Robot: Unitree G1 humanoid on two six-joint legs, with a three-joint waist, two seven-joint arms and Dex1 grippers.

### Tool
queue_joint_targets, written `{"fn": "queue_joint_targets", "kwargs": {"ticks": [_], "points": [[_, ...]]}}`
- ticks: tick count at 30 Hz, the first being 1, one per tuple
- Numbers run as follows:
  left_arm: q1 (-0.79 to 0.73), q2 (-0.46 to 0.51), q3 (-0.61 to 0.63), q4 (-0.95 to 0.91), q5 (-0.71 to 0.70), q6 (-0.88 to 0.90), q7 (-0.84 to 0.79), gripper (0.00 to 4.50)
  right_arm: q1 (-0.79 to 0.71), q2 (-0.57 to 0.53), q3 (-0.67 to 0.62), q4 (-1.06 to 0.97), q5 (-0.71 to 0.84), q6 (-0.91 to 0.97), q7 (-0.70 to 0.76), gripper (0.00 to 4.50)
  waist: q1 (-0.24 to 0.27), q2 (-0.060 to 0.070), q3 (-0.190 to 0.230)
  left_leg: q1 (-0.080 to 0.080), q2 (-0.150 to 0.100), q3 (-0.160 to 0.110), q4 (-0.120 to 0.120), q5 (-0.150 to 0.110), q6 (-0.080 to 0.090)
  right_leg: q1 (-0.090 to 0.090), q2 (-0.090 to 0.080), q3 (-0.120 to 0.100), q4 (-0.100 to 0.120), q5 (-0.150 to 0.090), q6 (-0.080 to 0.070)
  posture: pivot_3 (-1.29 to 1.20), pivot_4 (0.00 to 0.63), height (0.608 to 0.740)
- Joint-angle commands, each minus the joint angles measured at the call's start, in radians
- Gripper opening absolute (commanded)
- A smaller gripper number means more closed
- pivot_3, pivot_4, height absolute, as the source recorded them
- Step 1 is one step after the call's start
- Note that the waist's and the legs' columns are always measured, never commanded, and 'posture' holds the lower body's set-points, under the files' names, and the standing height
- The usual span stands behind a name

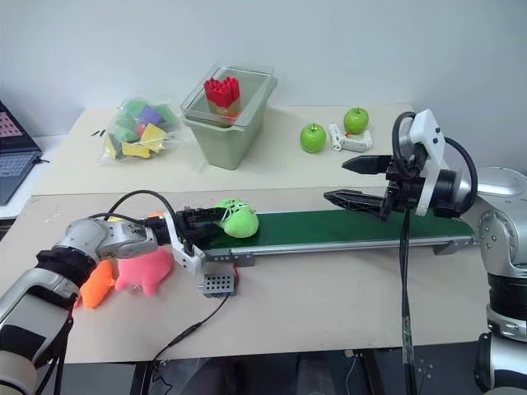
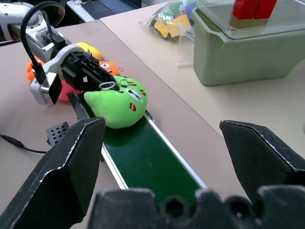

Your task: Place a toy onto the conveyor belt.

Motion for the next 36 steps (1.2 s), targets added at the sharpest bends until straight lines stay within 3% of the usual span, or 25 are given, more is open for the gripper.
{"fn": "queue_joint_targets", "kwargs": {"ticks": [1,12,18,20,21,23,26,28,32,36], "points": [[0.007,0.033,-0.011,0.031,-0.031,-0.051,-0.017,4.43,-0.02,-0.012,-0.028,-0.019,0.013,-0.023,0.009,4.5,-0.001,0.0,0.0,0.0,0.0,0.0,0.0,0.0,0.0,0.0,0.0,0.0,0.0,0.0,0.0,0.0,0.15,0.74],[0.084,0.228,0.08,-0.026,-0.307,-0.303,-0.135,4.49,-0.041,-0.006,0.004,0.034,-0.025,-0.064,0.038,4.5,-0.011,0.0,0.0,-0.001,0.0,0.0,0.0,0.0,0.0,-0.001,0.0,0.0,0.0,0.0,0.0,0.0,0.15,0.74],[0.111,0.308,0.131,0.022,-0.396,-0.297,-0.239,4.49,-0.053,0.005,0.018,0.061,-0.042,-0.087,0.05,4.5,-0.013,0.0,0.0,-0.001,0.0,0.0,0.0,0.0,0.001,-0.001,0.0,0.0,0.0,0.0,0.0,0.0,0.15,0.74],[0.118,0.289,0.139,0.078,-0.636,-0.193,-0.416,4.49,-0.058,0.009,0.021,0.07,-0.045,-0.094,0.053,4.5,-0.014,0.0,0.0,-0.001,0.0,0.0,0.0,0.0,0.001,-0.001,0.0,0.0,0.0,0.0,0.0,0.0,0.15,0.74],[0.156,0.255,0.173,0.033,-0.878,0.049,-0.657,4.49,-0.057,0.008,0.021,0.073,-0.047,-0.097,0.055,4.5,-0.015,0.0,0.0,-0.001,0.0,0.0,0.0,0.0,0.001,-0.001,0.0,0.0,0.001,0.0,0.0,0.0,0.15,0.74],[0.218,0.209,0.24,-0.119,-1.244,0.461,-0.956,4.49,-0.052,0.005,0.019,0.075,-0.05,-0.1,0.057,4.5,-0.016,0.003,-0.001,-0.001,0.0,0.0,0.002,-0.001,0.002,-0.001,-0.001,0.0,0.003,0.0,0.0,0.0,0.15,0.74],[0.318,0.224,0.362,-0.461,-1.637,0.989,-1.084,4.49,-0.021,-0.014,0.0,0.056,-0.051,-0.093,0.054,4.5,-0.027,0.003,0.0,-0.001,0.002,-0.007,0.007,-0.004,0.007,-0.003,-0.001,-0.001,0.007,0.0,0.001,0.0,0.15,0.74],[0.397,0.261,0.45,-0.641,-1.826,1.213,-1.099,4.49,0.011,-0.029,-0.023,0.032,-0.043,-0.083,0.05,4.5,-0.033,0.003,0.0,-0.003,0.002,-0.008,0.01,-0.006,0.011,-0.004,0.0,-0.001,0.007,0.0,0.001,0.0,0.15,0.74],[0.521,0.337,0.598,-0.908,-2.024,1.484,-1.109,4.49,0.102,-0.056,-0.085,-0.048,0.0,-0.038,0.029,4.5,-0.05,0.005,0.001,-0.001,0.002,-0.007,0.009,-0.007,0.012,-0.005,0.0,-0.001,0.007,0.0,0.001,0.0,0.15,0.74],[0.463,0.31,0.678,-0.981,-2.086,1.612,-1.051,4.49,0.153,-0.063,-0.142,-0.125,0.048,0.02,-0.014,4.5,-0.041,0.006,0.001,0.003,0.002,-0.005,0.009,-0.007,0.012,-0.002,0.0,0.001,0.008,0.0,0.0,0.0,0.15,0.74]]}}
